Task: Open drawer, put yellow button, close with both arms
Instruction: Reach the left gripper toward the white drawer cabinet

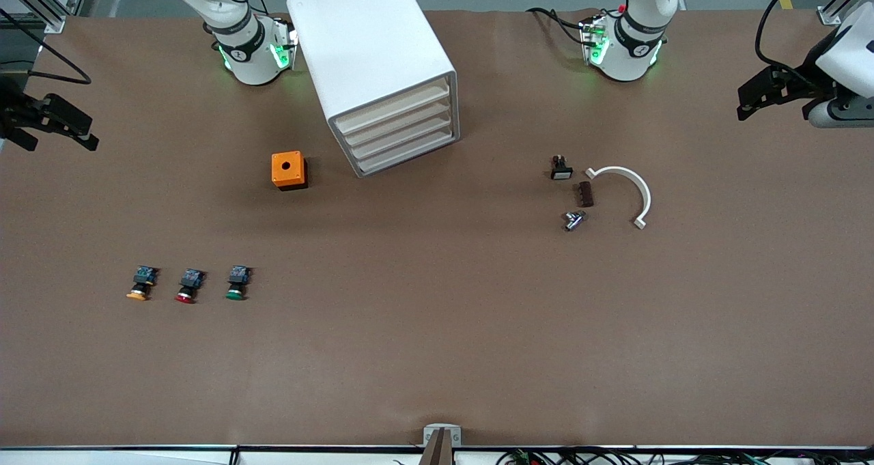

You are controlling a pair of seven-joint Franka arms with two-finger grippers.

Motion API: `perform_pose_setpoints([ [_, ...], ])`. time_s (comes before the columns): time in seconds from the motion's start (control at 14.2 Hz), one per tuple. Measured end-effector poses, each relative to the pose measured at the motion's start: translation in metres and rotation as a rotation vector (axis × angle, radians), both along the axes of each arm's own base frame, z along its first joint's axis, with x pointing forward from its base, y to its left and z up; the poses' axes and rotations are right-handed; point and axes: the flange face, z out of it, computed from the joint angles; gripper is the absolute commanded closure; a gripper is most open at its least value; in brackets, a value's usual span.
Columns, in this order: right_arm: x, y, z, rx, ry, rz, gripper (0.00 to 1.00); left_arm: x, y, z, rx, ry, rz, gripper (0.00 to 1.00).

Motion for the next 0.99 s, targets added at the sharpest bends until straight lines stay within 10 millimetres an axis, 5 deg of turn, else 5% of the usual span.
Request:
perform_pose_setpoints([
  [0.42,0.000,0.001,0.000,0.007,0.001,-0.018,0.00,0.019,0.004,-0.006,0.017,0.004,0.003,0.00],
  [0.71,-0.001,0.001,-0.002,0.007,0.008,-0.018,0.00,0.056,-0.002,-0.058,0.024,0.085,0.114,0.00],
  [0.99,-0.001,0.001,-0.002,0.008,0.011,-0.017,0.00,0.083,-0.067,-0.134,0.074,0.159,0.347,0.00],
])
